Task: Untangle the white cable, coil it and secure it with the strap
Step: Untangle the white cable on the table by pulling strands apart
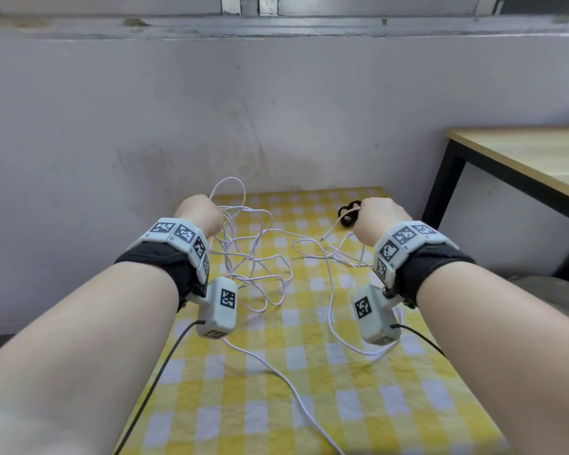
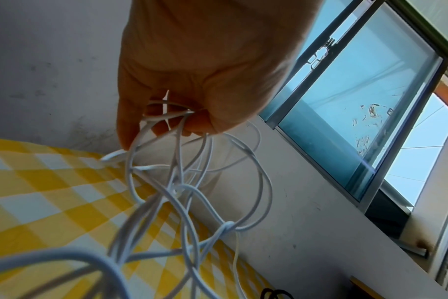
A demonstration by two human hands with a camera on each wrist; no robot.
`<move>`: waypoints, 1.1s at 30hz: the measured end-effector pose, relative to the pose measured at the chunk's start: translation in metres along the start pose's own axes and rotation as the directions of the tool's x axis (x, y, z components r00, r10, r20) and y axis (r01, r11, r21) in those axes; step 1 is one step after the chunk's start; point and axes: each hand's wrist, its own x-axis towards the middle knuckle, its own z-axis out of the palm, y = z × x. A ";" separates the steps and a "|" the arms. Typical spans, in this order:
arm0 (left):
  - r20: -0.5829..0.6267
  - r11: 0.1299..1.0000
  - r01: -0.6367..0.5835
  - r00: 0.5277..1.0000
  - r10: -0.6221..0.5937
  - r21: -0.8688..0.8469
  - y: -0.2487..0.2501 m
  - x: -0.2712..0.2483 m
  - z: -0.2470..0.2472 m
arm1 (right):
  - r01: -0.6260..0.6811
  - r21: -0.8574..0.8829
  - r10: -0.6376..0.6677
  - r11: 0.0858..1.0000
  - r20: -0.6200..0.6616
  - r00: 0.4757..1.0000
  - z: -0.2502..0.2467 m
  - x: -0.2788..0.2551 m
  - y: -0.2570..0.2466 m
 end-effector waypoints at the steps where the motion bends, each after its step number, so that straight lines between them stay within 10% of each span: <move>1: 0.013 1.000 -0.009 1.000 0.009 0.004 0.001 0.000 -0.002 | 0.017 -0.014 -0.017 1.000 0.005 1.000 0.002 0.001 -0.002; 16: 0.075 0.856 -0.018 0.995 0.067 -0.517 0.002 0.004 0.000 | 0.451 0.264 -0.507 0.853 0.207 0.837 0.024 -0.009 -0.066; 25: 0.057 0.859 -0.005 0.998 0.040 -0.512 -0.002 0.011 0.008 | 0.206 0.706 -0.506 0.677 0.244 0.827 0.021 -0.006 -0.070; 33: 0.084 0.902 -0.169 0.972 0.219 -0.398 0.009 -0.002 0.012 | 0.308 0.598 -0.462 0.740 0.119 0.879 0.025 -0.008 -0.071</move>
